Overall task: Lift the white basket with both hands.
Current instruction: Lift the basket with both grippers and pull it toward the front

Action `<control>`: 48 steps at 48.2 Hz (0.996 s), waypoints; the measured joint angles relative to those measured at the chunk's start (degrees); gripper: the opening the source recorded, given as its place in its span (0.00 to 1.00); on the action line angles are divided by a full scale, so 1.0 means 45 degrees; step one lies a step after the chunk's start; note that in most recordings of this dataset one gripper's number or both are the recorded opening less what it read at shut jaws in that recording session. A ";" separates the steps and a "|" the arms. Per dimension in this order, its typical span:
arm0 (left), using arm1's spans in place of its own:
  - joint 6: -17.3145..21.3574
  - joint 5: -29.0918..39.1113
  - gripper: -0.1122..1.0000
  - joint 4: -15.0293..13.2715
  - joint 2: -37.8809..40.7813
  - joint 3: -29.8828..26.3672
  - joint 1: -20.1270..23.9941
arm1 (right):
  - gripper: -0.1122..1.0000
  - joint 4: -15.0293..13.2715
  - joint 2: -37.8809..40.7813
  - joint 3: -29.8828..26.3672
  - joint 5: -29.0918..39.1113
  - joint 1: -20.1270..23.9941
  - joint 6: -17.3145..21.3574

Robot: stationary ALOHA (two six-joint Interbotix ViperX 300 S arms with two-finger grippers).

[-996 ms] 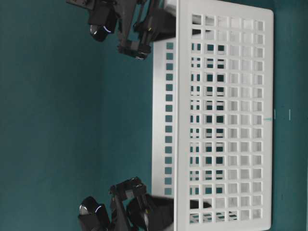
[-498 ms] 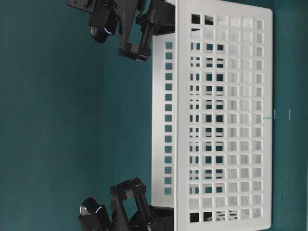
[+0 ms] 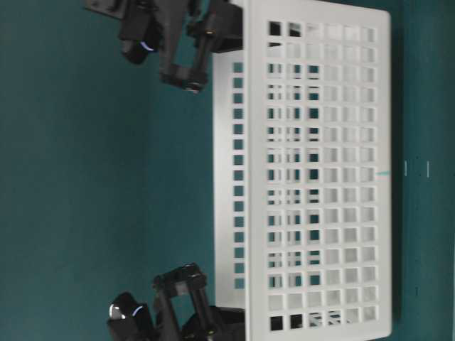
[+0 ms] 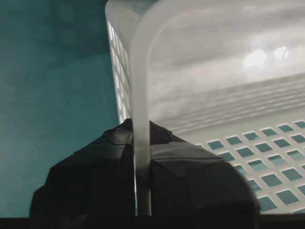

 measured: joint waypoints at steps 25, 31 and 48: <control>-0.0020 0.0234 0.10 -0.0039 -0.0195 -0.0234 0.0000 | 0.25 0.0000 -0.0117 0.0039 0.0117 0.0000 0.0000; -0.0078 0.0391 0.10 -0.0039 -0.0215 -0.0234 -0.0059 | 0.25 0.0000 -0.0137 0.0078 0.0117 0.0098 0.0000; -0.0840 0.0527 0.10 -0.0039 -0.0332 -0.0234 -0.0977 | 0.25 0.0039 -0.0391 0.0508 0.0039 0.0879 0.0684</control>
